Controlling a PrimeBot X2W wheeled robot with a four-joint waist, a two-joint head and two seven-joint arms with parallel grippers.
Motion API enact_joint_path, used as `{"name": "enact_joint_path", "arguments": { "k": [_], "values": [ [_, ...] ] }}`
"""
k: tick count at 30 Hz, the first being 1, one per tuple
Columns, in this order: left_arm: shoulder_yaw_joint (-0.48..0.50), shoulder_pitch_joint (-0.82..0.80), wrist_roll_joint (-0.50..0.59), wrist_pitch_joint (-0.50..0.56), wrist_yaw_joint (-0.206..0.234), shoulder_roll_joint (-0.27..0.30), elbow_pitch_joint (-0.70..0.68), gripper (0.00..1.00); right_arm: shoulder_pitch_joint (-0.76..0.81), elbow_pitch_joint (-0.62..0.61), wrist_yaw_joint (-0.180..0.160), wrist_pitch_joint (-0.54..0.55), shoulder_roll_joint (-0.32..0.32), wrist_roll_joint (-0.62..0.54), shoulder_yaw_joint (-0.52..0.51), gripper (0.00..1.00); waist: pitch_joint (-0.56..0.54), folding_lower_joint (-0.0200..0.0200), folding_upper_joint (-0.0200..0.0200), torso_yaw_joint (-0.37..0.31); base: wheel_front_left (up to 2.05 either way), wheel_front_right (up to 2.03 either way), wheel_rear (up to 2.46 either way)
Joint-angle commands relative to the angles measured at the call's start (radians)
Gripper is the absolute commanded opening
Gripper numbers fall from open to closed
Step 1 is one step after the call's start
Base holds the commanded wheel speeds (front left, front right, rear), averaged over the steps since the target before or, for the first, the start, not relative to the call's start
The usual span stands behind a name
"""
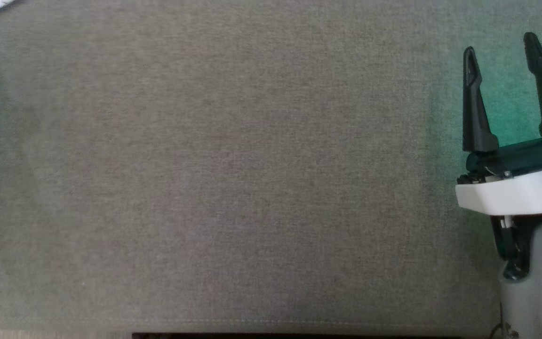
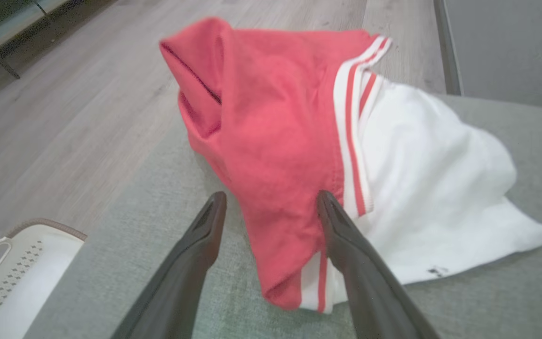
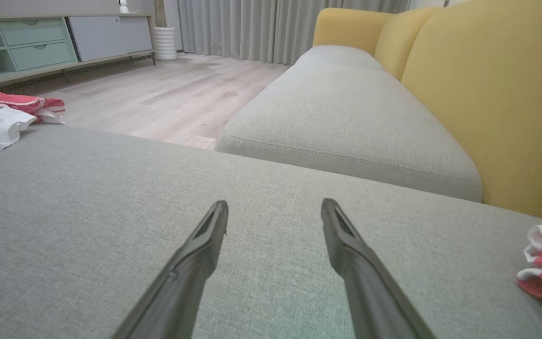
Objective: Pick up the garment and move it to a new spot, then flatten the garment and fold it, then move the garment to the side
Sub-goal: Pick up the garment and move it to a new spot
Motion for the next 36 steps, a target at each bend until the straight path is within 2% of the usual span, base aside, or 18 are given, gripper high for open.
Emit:
{"name": "enact_joint_path", "arguments": {
  "k": [1,8,10,12,16,24,29,36],
  "values": [
    [0.029,-0.043,-0.005,0.006,-0.009,0.061,0.013,1.0,0.01,-0.048,-0.001,0.005,-0.003,-0.003,0.021,1.0,0.035,-0.0003,0.0001,-0.026,0.0,0.0,0.0],
    [0.025,-0.082,-0.027,-0.004,-0.051,0.04,0.134,1.0,0.012,-0.052,-0.001,0.004,-0.003,0.007,0.026,1.0,0.044,-0.0003,0.0001,-0.033,0.0,0.0,0.0],
    [0.025,-0.093,-0.033,-0.013,-0.067,0.035,0.158,0.4,0.01,-0.05,-0.001,0.004,-0.003,0.006,0.024,1.0,0.042,-0.0003,0.0001,-0.036,0.0,0.0,0.0],
    [0.021,-0.101,-0.034,-0.027,-0.085,0.032,0.179,0.0,0.009,-0.047,-0.001,0.004,-0.003,0.007,0.024,1.0,0.038,-0.0003,0.0001,-0.038,0.0,0.0,0.0],
    [0.006,-0.118,-0.02,-0.074,-0.107,0.031,0.216,0.0,0.007,-0.03,-0.001,-0.006,-0.003,0.015,0.023,1.0,0.014,-0.0003,0.0001,-0.043,0.0,0.0,0.0],
    [-0.036,-0.165,0.024,-0.144,-0.145,0.071,0.247,0.0,0.003,0.047,-0.001,-0.056,-0.003,0.059,0.019,1.0,-0.093,-0.0003,0.0001,-0.061,0.0,0.0,0.0],
    [-0.087,-0.219,0.043,-0.137,-0.171,0.074,0.214,0.0,0.018,0.133,-0.001,-0.102,-0.003,0.104,0.013,1.0,-0.225,-0.0003,0.0001,-0.081,0.0,0.0,0.0],
    [-0.211,-0.251,0.08,-0.063,-0.18,0.032,0.081,0.0,0.088,0.26,-0.001,-0.163,-0.003,0.168,0.001,1.0,-0.473,-0.0003,0.0001,-0.135,0.0,0.0,0.0]
  ]
}}
